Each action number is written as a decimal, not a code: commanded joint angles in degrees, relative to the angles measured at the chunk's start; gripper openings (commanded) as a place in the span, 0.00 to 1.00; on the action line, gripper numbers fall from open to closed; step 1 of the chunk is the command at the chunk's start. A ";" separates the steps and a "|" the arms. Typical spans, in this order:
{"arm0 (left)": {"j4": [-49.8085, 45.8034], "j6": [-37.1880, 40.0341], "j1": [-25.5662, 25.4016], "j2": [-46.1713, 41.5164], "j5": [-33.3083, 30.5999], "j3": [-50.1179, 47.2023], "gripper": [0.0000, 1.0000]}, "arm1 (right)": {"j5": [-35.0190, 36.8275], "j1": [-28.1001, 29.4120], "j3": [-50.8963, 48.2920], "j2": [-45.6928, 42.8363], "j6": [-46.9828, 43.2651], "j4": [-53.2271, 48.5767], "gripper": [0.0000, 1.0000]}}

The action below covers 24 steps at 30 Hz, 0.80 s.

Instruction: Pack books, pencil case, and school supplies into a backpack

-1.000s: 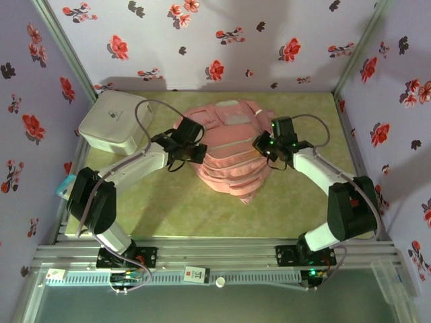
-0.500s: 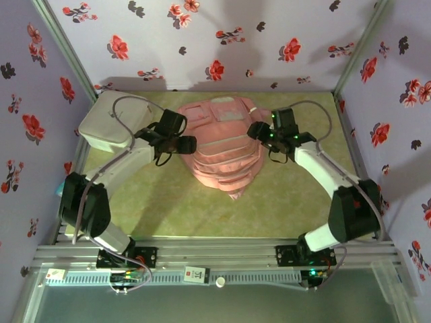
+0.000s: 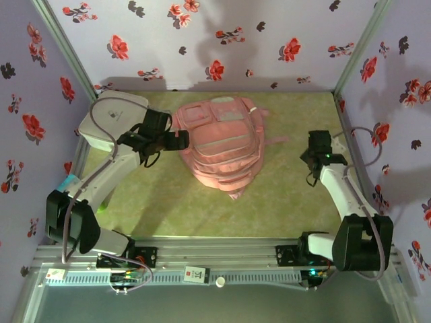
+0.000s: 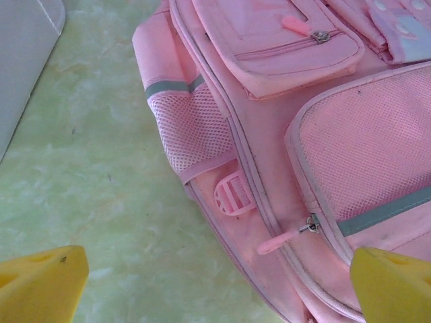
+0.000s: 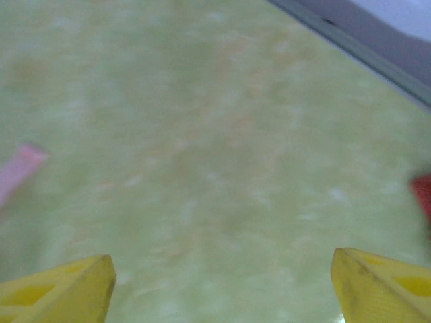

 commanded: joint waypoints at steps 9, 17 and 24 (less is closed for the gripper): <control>-0.34 0.35 0.35 -2.34 -0.91 -0.18 1.00 | -3.04 -18.72 -8.28 0.23 1.68 4.75 0.85; -1.07 0.53 0.35 -3.07 -0.82 -0.42 1.00 | -10.34 -25.59 -8.66 6.35 -0.21 10.00 0.85; -1.26 0.61 0.32 -2.81 -0.48 -0.35 1.00 | -8.27 -28.19 -8.36 9.01 -0.26 9.91 0.86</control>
